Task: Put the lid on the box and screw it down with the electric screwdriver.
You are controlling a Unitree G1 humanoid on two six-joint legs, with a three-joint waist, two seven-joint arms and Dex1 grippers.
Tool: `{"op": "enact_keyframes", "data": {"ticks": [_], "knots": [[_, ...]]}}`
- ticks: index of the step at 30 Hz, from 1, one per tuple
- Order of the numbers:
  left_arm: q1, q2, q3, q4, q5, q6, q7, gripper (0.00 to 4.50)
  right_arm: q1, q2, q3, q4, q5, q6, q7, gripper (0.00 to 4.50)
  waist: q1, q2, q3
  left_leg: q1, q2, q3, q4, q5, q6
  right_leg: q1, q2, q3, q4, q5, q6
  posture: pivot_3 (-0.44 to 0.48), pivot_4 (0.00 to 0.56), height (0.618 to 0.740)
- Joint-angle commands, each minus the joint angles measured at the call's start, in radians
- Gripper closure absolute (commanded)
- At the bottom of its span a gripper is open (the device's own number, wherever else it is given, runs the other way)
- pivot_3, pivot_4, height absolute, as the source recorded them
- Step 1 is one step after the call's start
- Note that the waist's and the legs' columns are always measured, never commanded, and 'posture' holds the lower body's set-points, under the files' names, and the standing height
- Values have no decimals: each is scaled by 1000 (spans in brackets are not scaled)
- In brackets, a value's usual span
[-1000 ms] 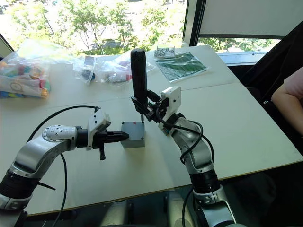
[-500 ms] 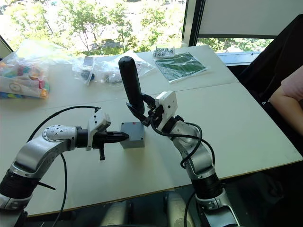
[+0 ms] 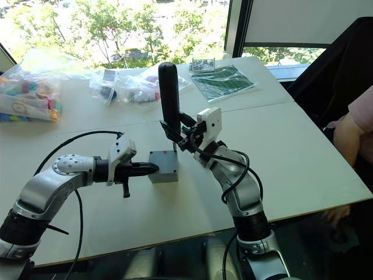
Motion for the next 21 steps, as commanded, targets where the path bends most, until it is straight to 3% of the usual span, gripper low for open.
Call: {"op": "enact_keyframes", "data": {"ticks": [1,21], "knots": [[21,8,-19,12,19,30,4,4500,51,-33,69,71,-64,39,1,2576,0,0,-3,0,0,0,-1,0,0,0,0,0,-1,0,0,0,150,740],[22,4,-18,9,19,34,8,4500,63,-30,77,69,-81,19,-31,2576,1,-3,-14,3,0,0,-9,0,0,0,-1,0,-5,-1,1,0,150,740]]}}
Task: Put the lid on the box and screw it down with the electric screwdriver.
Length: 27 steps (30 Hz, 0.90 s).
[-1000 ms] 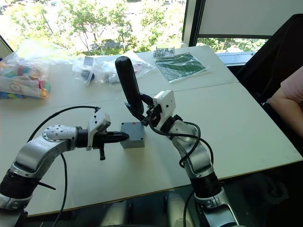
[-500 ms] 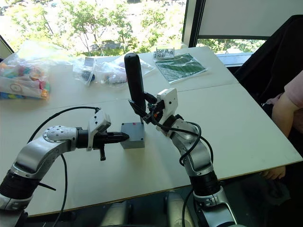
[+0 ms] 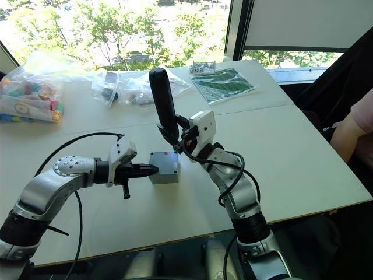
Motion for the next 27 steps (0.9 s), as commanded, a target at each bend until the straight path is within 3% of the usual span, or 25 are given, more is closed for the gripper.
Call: {"op": "enact_keyframes", "data": {"ticks": [1,10,13,16,19,22,27], "knots": [[17,4,-16,9,19,20,6,4500,52,-19,13,65,-11,46,10,2576,0,0,0,0,0,0,0,0,0,0,0,0,0,0,0,0,150,740],[16,-17,-35,54,42,-16,4,4500,-118,-85,-107,-68,73,136,27,2576,5,1,2,-5,0,0,0,0,0,-4,-1,-1,-1,0,0,0,150,740],[8,-30,-35,61,42,-19,9,4500,-251,-108,-239,-134,234,300,-3,2576,7,4,8,-6,0,-1,1,0,-1,-5,-1,-1,-1,0,0,0,150,740],[-1,-53,27,43,-16,14,26,4500,-437,-186,-421,-105,433,593,-76,2576,7,7,13,-11,-1,-1,1,1,-2,-8,-1,-1,0,0,0,0,150,740],[-51,-82,152,5,-144,102,58,4500,-605,-362,-552,66,577,980,-54,2576,8,7,17,-20,-1,-2,3,1,-1,-15,0,-1,2,1,-1,0,150,740],[-90,-66,195,-62,-208,159,63,4500,-615,-553,-448,190,488,1082,-24,2576,7,2,19,-22,-1,-5,0,1,-1,-17,1,-3,2,1,-7,0,150,740],[-85,-19,175,-209,-264,210,51,4500,-566,-659,-386,377,472,1295,7,2576,0,4,22,-23,-2,2,-1,-3,6,-18,0,3,0,-3,-3,0,150,740]]}}
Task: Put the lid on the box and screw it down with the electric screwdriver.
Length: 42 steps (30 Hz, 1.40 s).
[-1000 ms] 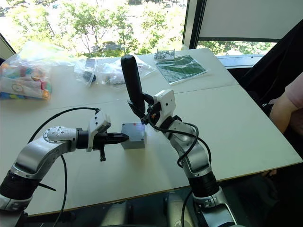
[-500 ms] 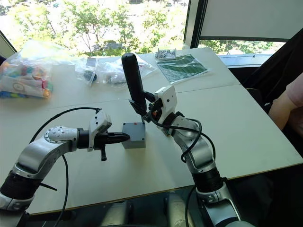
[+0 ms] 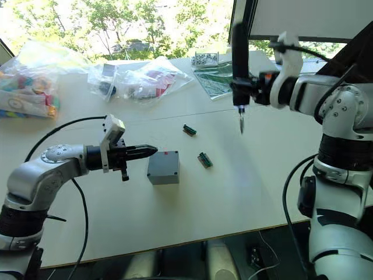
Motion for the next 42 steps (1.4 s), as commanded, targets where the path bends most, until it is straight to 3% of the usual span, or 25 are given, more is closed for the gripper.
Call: {"op": "enact_keyframes", "data": {"ticks": [1,5,11,13,14,18,19,23,26,29,34,42], "knots": [[16,38,-8,-115,-45,27,-13,4500,5,-51,49,51,15,98,57,2576,0,2,3,-1,0,2,0,-2,3,-2,0,2,1,1,3,0,150,740],[53,75,-54,-161,-18,20,-12,4500,9,-63,129,120,15,109,80,2576,-2,5,5,-7,0,5,0,-2,4,-14,1,4,4,2,4,0,150,740],[110,73,-64,-156,9,-10,15,4500,-15,-47,200,195,-45,98,98,2576,2,2,6,-8,0,5,4,-2,3,-13,1,4,4,2,2,0,150,740],[138,75,-42,-144,14,-14,26,4500,3,-77,308,197,-88,40,136,1689,2,2,6,-10,0,4,9,-2,3,-12,2,4,5,2,0,0,150,740],[146,76,-35,-140,14,-15,30,4500,7,-87,342,198,-102,22,154,1564,1,2,6,-10,0,4,12,-2,4,-11,2,4,5,3,1,0,150,740],[165,83,31,-106,4,-24,37,4500,7,-108,395,180,-125,-33,221,164,2,1,6,-12,0,4,18,-2,4,-9,1,4,5,4,4,0,150,740],[168,84,49,-96,1,-25,39,4500,-1,-103,386,187,-126,-33,227,56,2,1,6,-12,0,4,19,-2,3,-9,1,4,5,5,5,0,150,740],[161,78,157,-3,-20,-24,67,4500,-37,-86,326,190,-184,-256,241,56,1,1,6,-12,0,4,20,-1,2,-10,1,4,5,7,7,0,150,740],[159,83,182,85,19,-54,79,4500,-28,-49,204,40,-82,-414,378,56,-5,2,7,-12,0,4,20,-1,2,-11,2,4,6,8,8,0,150,740],[178,97,87,119,113,-113,69,4500,174,-160,388,-290,-188,-696,601,56,1,1,6,-11,2,2,17,-1,2,-10,5,4,7,11,12,0,150,740],[168,84,-17,124,184,-144,59,4500,305,-13,468,-435,-201,-701,521,56,2,-5,4,-9,3,1,17,-1,2,-7,5,3,5,10,6,0,150,740],[142,47,-97,111,217,-152,57,4500,367,36,579,-514,-272,-679,502,56,6,-6,4,-12,1,1,19,5,-9,-9,3,3,6,12,5,0,150,740]]}}
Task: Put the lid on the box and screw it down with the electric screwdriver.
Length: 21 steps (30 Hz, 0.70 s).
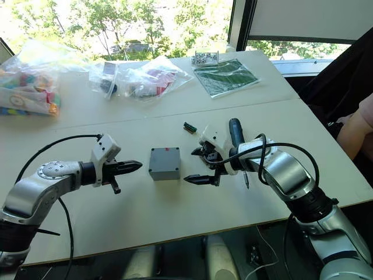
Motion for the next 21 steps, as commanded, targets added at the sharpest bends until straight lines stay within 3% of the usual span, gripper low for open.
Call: {"op": "enact_keyframes", "data": {"ticks": [1,9,15,21], "knots": [[-36,-12,-36,-18,31,-33,-8,4500,13,19,34,-63,-6,24,3,56,1,0,0,1,0,0,0,0,0,1,0,0,0,0,0,0,150,740],[-130,-58,-100,66,86,-80,-41,4500,24,61,40,-107,34,104,3,56,0,0,0,0,0,-1,0,0,0,1,1,0,1,2,-3,0,150,740],[-275,-121,-123,279,181,-185,-40,4500,-3,139,-52,-131,130,209,-31,56,6,0,0,1,0,-3,1,0,0,1,2,0,2,1,-1,0,150,740],[-185,-26,-54,166,160,-129,-70,4500,-26,29,-65,-41,50,96,13,56,-6,0,0,1,1,-3,0,0,0,1,3,0,2,5,0,0,150,740]]}}
